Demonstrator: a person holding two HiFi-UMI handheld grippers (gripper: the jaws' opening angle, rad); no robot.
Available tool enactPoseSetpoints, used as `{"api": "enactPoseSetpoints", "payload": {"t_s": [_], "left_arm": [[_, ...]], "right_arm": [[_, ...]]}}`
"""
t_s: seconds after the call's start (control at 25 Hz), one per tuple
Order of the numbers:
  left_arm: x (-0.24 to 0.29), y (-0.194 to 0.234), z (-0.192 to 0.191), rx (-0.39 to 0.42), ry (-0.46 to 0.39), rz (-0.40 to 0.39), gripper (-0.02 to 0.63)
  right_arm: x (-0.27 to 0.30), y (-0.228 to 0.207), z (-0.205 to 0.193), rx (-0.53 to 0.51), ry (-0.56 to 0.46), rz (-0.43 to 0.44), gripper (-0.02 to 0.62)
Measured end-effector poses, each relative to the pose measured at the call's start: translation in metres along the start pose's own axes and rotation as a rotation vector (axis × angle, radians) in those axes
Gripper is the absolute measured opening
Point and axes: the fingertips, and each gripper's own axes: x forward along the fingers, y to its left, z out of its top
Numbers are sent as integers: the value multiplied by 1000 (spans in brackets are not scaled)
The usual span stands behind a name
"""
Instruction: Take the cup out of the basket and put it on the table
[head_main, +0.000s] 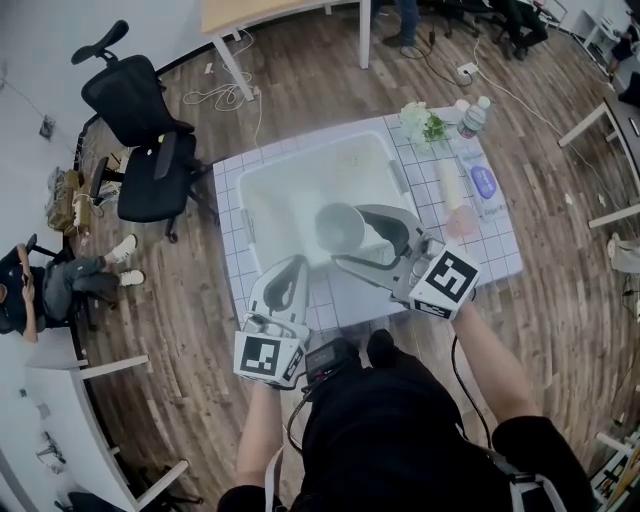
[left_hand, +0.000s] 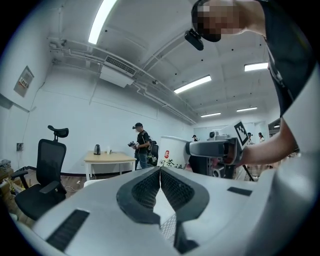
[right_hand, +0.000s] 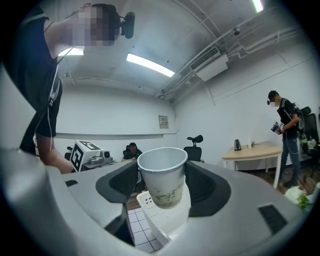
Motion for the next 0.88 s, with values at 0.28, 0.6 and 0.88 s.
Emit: {"api": "enactPoseSetpoints", "payload": {"t_s": [0.28,0.6,0.88], "left_arm": [[-11,-33,-5,-7,8,-7,11],[-18,-66,-7,-24,10,2,11],[-18,-88,-10,-22,24,35,11]], "right_arm": [[-29,25,-9,10,-17,-11,305],[-57,40,-21,5,-7,-16,305],[-82,43,-31,28,-9,-12,305]]}}
